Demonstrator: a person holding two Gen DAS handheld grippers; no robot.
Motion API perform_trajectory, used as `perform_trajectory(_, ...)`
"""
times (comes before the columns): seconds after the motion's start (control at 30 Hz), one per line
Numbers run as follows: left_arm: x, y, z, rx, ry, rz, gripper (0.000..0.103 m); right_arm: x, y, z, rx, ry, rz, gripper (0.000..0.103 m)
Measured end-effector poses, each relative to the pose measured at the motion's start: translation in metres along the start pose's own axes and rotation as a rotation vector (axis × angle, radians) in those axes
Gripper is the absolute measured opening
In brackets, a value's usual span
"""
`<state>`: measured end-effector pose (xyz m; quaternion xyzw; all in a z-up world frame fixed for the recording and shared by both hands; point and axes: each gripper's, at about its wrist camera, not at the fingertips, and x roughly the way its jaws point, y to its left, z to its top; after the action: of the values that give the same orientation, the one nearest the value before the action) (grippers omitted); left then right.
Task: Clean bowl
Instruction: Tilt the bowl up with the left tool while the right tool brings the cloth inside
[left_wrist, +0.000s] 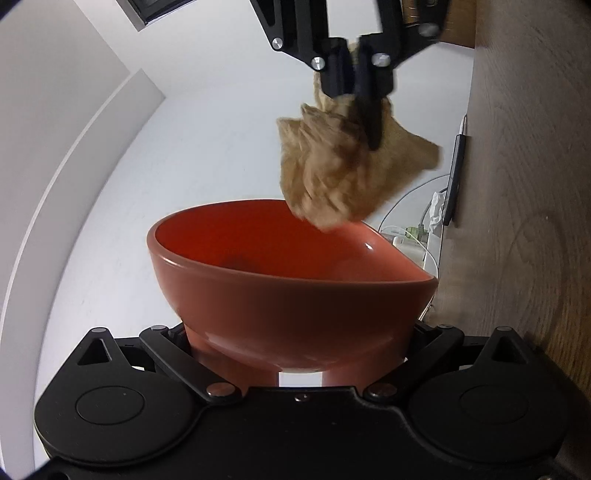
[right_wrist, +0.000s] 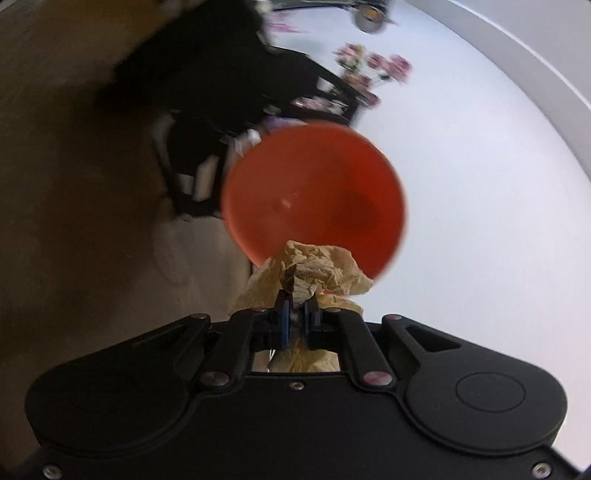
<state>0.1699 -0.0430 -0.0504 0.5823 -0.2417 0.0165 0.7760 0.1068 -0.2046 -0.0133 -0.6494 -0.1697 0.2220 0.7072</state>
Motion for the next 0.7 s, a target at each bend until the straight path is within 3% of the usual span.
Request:
perform_trajectory(0.07, 0.002, -0.001, -0.001, 0.0, 0.001, 0.0, 0.098, 0.001, 0.004, 0.005, -0.011, -0.037, 0.005, 0.008)
perform_trajectory(0.23, 0.004, -0.002, -0.004, 0.0, -0.001, 0.0, 0.098, 0.006, 0.014, 0.018, -0.047, -0.161, -0.079, 0.008)
perform_trajectory(0.33, 0.004, -0.001, -0.002, 0.0, -0.001, 0.0, 0.098, 0.016, 0.014, 0.015, -0.075, -0.19, -0.122, 0.008)
perform_trajectory(0.53, 0.003, 0.001, -0.004, 0.0, 0.0, 0.0, 0.098, 0.045, -0.004, -0.007, -0.06, -0.121, -0.216, 0.008)
perform_trajectory(0.7, 0.007, -0.002, -0.004, 0.0, 0.0, 0.0, 0.098, 0.065, 0.001, -0.034, -0.059, -0.048, -0.191, 0.008)
